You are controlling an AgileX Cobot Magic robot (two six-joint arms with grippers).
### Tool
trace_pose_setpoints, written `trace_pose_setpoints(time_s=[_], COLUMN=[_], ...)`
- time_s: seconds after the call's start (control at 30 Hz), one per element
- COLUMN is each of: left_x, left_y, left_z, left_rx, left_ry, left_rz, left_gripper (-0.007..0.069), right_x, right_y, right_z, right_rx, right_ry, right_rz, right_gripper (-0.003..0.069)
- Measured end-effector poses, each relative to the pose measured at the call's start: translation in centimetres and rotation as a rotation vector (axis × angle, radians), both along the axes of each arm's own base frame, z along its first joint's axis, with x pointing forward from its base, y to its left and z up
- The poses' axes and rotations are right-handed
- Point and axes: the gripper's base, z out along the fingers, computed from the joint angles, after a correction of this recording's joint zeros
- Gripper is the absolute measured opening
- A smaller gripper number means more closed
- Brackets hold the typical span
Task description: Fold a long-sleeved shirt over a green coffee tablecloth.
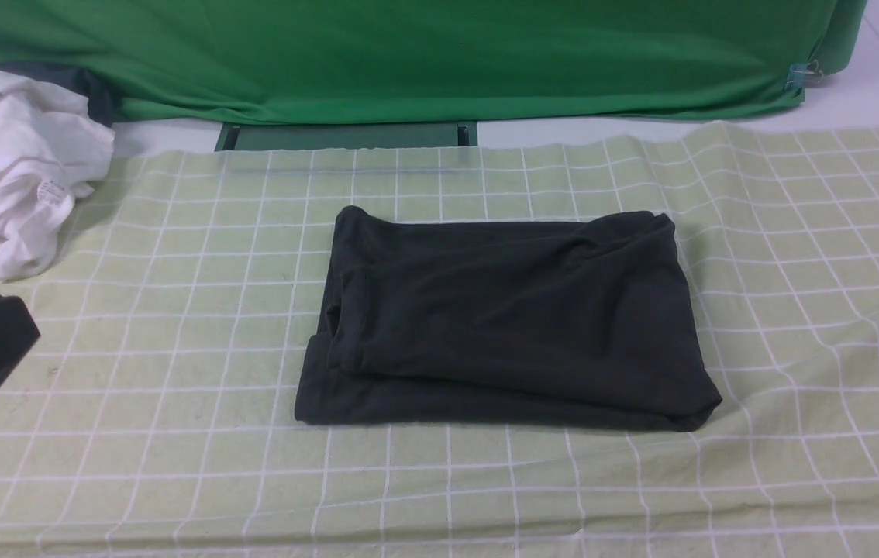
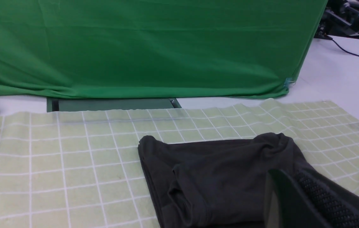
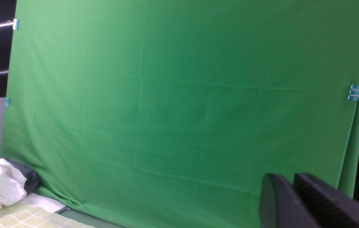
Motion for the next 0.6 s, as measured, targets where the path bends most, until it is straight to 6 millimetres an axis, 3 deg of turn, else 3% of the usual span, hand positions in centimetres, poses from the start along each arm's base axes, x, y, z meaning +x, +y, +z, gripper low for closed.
trace_pose_setpoints(time_s=[0.2, 0.6], left_x=[0.0, 0.0], left_y=[0.1, 1.2], left_z=[0.0, -0.2], left_rx=[0.02, 0.298], left_ry=[-0.004, -0.08], left_rz=[0.005, 0.086], left_gripper=[0.0041, 0.0041], right_x=[0.0, 0.0], right_y=[0.0, 0.0], right_z=[0.0, 0.0], right_rx=[0.0, 0.001], right_ry=[0.0, 0.0], right_rz=[0.0, 0.0], right_gripper=[0.0099, 0.0134])
